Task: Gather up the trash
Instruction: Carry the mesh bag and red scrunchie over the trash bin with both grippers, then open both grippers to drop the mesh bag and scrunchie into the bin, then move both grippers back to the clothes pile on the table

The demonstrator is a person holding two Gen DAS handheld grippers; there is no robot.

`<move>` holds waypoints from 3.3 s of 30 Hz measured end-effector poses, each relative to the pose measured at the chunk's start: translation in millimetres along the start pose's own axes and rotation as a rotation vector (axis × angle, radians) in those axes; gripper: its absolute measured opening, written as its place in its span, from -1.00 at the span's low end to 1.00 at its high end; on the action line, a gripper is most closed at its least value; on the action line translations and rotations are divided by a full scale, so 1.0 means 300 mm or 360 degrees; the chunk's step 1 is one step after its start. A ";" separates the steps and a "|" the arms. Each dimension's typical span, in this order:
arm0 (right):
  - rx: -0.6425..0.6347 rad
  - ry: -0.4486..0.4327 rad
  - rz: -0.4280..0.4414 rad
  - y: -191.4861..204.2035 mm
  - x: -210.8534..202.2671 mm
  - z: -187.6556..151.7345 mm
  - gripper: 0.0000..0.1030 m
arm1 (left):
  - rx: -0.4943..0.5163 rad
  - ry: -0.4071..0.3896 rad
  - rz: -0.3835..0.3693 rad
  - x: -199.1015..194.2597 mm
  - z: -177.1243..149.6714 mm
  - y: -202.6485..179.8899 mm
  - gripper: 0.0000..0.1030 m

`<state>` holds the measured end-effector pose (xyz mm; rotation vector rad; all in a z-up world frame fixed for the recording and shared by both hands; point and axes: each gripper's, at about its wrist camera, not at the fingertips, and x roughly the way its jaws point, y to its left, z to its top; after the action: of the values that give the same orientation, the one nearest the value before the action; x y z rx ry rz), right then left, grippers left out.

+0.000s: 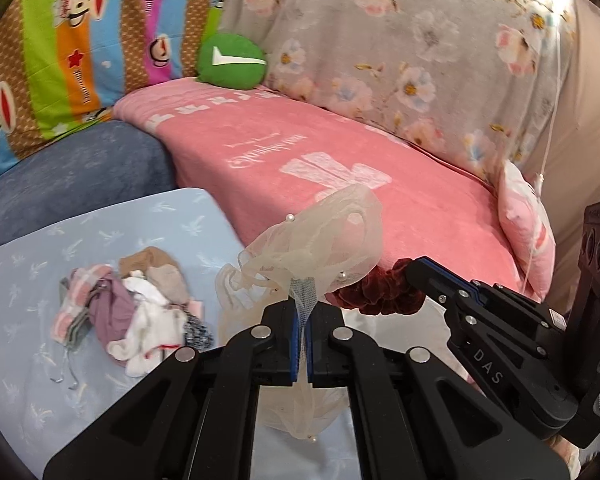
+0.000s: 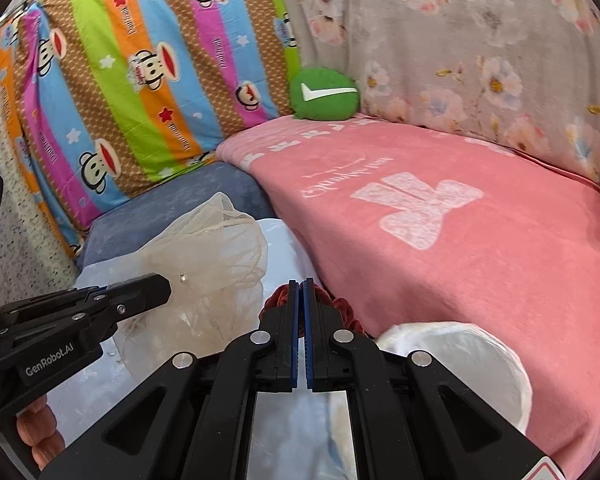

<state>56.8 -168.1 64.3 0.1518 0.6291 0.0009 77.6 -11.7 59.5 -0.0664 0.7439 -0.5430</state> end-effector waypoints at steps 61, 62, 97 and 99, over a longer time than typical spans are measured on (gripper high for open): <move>0.0030 0.0083 -0.0013 -0.045 -0.064 -0.182 -0.36 | -0.0065 0.0074 0.0091 0.065 -0.140 -0.030 0.29; 0.0021 0.0086 -0.0005 -0.027 -0.058 -0.182 -0.31 | -0.0073 0.0072 0.0100 0.060 -0.141 -0.014 0.29; -0.0128 0.0355 0.0261 0.529 0.423 -0.216 -0.06 | -0.0308 0.0186 0.0525 0.021 -0.224 0.754 0.59; -0.0128 0.0365 0.0257 0.549 0.455 -0.211 -0.06 | -0.0333 0.0193 0.0525 0.027 -0.222 0.791 0.59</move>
<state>137.4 10.0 -42.9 0.1251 0.8429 0.2018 144.3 197.3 -53.1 -0.1031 0.9079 -0.1547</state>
